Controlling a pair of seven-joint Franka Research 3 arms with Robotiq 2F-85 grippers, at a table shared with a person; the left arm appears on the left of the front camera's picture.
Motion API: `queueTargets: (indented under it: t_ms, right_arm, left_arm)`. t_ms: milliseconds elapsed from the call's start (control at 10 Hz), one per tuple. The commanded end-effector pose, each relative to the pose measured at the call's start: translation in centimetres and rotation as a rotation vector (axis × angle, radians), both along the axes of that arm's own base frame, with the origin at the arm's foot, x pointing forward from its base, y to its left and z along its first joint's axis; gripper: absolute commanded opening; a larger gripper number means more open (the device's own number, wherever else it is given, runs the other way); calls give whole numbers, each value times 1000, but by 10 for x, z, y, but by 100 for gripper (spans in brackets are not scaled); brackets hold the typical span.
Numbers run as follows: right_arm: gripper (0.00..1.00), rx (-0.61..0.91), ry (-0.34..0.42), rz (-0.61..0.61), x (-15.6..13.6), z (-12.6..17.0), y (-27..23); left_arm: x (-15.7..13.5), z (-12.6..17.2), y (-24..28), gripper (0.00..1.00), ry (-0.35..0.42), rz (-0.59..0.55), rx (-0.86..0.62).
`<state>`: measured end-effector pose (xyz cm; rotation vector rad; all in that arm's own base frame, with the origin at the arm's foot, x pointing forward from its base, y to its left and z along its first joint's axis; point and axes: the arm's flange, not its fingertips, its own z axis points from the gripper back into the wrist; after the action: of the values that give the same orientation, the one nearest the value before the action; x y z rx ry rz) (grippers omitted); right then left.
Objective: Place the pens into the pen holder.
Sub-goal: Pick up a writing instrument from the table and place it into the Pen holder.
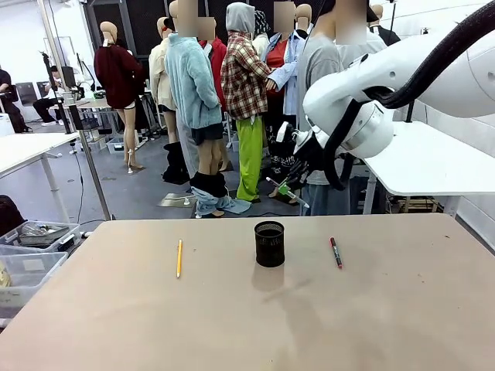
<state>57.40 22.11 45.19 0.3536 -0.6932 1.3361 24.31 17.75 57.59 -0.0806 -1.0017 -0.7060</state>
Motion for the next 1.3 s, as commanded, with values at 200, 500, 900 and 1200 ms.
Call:
queueTargets:
  t_ms: [200, 500, 900, 1200]
  right_arm:
    - [0, 71, -65, 170, -6, -2, -11]
    - [0, 308, 6, 517, 2, -9, -1]
    - [0, 418, 108, 674, 16, -52, 2]
    - [0, 453, 127, 734, 34, -70, 9]
  left_arm:
    - [1, 0, 1, 100, -6, 4, -3]
    - [1, 0, 1, 100, -6, 4, -3]
    - [1, 0, 1, 100, -6, 4, -3]
    - [1, 0, 1, 100, -6, 4, -3]
